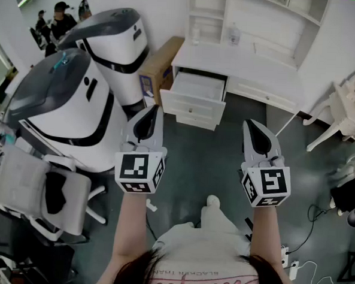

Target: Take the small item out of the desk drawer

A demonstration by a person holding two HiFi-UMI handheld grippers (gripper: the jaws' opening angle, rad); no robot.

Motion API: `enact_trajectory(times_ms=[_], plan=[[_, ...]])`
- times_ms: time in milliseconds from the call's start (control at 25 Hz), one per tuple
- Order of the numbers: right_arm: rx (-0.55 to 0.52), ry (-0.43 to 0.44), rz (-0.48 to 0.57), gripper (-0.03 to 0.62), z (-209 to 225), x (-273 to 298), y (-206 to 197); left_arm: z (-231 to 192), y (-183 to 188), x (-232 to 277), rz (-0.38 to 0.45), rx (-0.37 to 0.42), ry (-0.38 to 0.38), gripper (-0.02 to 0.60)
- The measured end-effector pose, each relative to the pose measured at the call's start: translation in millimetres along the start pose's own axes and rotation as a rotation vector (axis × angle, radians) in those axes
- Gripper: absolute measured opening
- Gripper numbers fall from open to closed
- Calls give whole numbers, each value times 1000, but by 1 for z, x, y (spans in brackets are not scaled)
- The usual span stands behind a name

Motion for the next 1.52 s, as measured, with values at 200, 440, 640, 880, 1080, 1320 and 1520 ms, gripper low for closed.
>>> enact_trajectory(times_ms=[200, 440, 640, 880, 1080, 1320, 1520], plan=[[-5, 5, 14, 0, 7, 18, 0, -12, 0, 14, 9, 10, 14, 12], [7, 5, 32, 0, 26, 43, -11, -19, -5, 43, 16, 26, 32, 12], [69, 2, 69, 0, 47, 78, -25, -29, -19, 76, 1, 31, 49, 12], [61, 14, 57, 1, 82, 129, -44, -38, -37, 132, -12, 39, 69, 12], [53, 37, 42, 2, 113, 168, -60, -42, -53, 179, -24, 39, 93, 12], [62, 45, 22, 2, 151, 203, -80, -40, -73, 226, -44, 38, 109, 12], [66, 61, 5, 1, 170, 224, -95, -39, -87, 253, -63, 37, 120, 12]])
Point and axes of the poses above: the fingertips, and each gripper's own axes: x forward along the fingers, z to its right, y out of its top, the point moved 7 cm from there along -x, backward along the fingers, and after that the axes turned 13 degrees about z, right-handed, at the moved point
